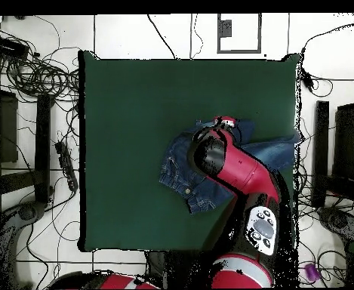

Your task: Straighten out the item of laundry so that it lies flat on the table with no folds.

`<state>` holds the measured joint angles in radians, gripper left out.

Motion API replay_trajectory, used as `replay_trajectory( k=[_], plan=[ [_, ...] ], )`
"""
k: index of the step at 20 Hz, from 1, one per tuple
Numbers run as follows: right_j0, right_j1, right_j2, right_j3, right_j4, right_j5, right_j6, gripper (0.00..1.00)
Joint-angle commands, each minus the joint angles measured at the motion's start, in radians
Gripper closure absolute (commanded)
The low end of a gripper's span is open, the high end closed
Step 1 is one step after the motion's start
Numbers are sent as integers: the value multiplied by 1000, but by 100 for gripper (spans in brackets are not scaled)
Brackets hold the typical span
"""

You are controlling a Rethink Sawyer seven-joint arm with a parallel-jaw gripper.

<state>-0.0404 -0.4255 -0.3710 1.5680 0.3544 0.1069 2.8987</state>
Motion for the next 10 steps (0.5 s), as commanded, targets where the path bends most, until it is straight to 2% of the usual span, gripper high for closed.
replay_trajectory(
  k=[1, 3, 4, 10],
  plan=[
    [25, 19, 64, 4, 56, 136, 119, 0],
    [22, 17, 70, 5, 56, 141, 118, 0],
    [20, 14, 76, 7, 57, 146, 118, 100],
    [-10, -11, 138, 38, 78, 167, 127, 100]
  ],
)
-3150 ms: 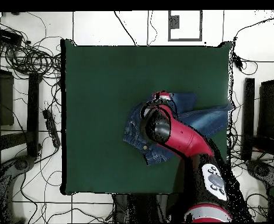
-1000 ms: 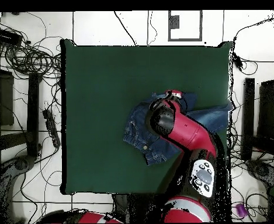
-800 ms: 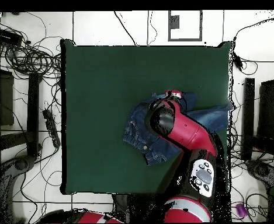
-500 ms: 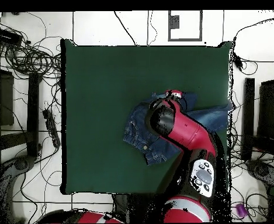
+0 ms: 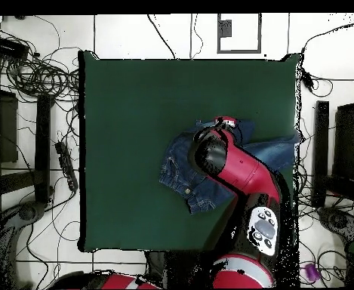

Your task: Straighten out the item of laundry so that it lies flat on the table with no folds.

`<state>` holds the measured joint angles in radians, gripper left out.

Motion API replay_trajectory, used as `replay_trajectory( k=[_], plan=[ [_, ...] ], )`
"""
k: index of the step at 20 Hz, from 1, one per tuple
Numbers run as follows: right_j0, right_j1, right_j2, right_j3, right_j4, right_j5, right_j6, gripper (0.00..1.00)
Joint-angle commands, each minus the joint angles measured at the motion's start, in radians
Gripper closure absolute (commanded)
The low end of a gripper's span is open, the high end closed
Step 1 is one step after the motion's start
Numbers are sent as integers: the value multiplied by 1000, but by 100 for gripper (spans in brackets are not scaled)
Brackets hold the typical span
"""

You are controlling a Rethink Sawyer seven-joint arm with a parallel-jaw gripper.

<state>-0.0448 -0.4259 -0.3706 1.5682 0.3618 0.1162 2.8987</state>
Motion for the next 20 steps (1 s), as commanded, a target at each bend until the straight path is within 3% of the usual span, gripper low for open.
replay_trajectory(
  k=[1, 8, 13, 14, 20],
  plan=[
    [-6, -12, 141, 40, 75, 158, 130, 100],
    [2, -26, 137, 35, 82, 205, 130, 100],
    [13, -16, 123, 39, 85, 166, 145, 100],
    [14, -16, 125, 43, 92, 159, 151, 0],
    [-9, -35, 176, 79, 134, 139, 174, 0]
  ],
)
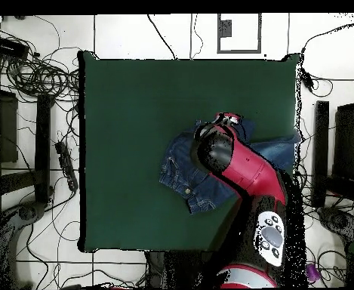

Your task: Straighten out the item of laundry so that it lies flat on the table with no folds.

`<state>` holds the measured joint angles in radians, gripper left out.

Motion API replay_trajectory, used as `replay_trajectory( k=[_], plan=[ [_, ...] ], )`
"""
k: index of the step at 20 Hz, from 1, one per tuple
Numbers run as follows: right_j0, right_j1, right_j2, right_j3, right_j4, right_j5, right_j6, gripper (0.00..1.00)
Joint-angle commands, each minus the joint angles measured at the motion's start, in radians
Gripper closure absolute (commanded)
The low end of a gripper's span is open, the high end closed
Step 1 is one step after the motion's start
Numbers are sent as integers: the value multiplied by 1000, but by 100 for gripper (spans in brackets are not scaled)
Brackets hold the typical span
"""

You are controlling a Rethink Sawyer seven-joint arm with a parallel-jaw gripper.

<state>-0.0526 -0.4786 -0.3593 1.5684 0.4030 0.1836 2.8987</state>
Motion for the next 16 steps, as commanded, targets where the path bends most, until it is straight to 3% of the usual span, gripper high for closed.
replay_trajectory(
  k=[1, 7, 16],
  plan=[
    [-4, 16, 173, 84, 97, 69, 172, 0],
    [8, 28, 163, 74, 117, 76, 161, 0],
    [-106, -7, 336, 147, 165, 123, 121, 0]
  ],
)
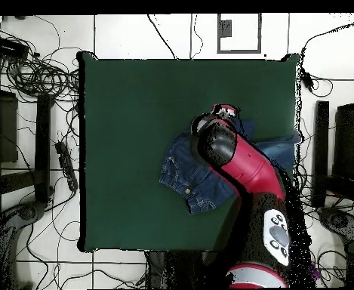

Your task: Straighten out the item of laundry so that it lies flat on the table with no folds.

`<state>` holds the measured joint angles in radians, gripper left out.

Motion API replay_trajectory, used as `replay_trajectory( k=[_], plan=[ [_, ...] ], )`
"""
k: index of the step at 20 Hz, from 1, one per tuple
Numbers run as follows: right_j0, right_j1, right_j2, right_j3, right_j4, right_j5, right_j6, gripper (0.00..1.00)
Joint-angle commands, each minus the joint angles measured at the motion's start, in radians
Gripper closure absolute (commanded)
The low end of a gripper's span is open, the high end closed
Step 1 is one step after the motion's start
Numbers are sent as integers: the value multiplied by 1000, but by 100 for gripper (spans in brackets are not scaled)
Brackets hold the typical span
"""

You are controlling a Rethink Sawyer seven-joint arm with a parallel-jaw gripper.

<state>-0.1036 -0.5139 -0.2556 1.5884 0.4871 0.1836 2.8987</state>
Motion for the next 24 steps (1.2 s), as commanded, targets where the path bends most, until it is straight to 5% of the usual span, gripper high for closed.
replay_trajectory(
  k=[1, 15, 20, 24],
  plan=[
    [-58, 29, 236, 127, 85, 149, 120, 0],
    [-159, 1, 370, 175, 118, 332, 75, 0],
    [-122, 0, 321, 148, 93, 367, 126, 0],
    [-10, 51, 171, 59, 44, 347, 202, 0]
  ],
)
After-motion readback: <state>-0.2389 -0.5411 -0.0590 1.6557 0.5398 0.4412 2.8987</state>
